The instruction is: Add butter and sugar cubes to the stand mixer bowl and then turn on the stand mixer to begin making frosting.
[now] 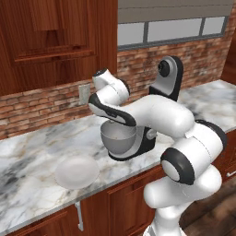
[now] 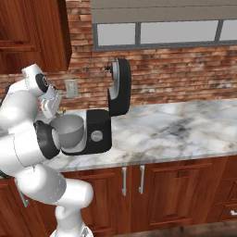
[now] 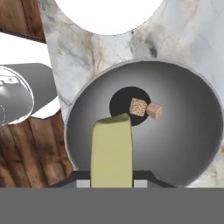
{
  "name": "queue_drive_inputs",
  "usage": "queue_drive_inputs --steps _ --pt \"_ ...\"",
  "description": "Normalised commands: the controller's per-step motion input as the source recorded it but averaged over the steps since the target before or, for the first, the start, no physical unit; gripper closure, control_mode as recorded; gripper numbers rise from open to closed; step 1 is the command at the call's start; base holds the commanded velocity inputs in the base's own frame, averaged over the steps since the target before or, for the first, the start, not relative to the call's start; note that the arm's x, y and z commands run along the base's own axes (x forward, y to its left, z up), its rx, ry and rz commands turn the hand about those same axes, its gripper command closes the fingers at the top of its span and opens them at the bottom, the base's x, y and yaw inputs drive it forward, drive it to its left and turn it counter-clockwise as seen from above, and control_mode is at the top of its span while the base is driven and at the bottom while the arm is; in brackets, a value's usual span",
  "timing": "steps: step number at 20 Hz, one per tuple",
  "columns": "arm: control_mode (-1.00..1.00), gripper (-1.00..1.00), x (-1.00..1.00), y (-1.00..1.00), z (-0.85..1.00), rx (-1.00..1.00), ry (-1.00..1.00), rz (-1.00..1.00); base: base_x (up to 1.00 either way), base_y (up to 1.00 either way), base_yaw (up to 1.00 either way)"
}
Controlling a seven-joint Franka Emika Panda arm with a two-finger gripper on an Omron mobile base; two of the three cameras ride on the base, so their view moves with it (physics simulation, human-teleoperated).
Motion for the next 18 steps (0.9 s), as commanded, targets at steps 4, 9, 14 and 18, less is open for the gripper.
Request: queue_drive_inputs --steps 4,9,14,18 --pt "-1.00 1.00 0.00 -0.15 -0.45 0.00 0.04 0.05 0.00 0.00 0.00" --pt "-1.00 1.00 0.00 -0.22 -0.41 0.00 0.02 0.04 0.00 0.00 0.00" --pt "-1.00 1.00 0.00 -0.17 -0.35 0.00 0.05 0.05 0.00 0.00 0.00" --pt "-1.00 1.00 0.06 -0.03 -0.41 0.00 0.07 0.05 0.00 0.00 0.00"
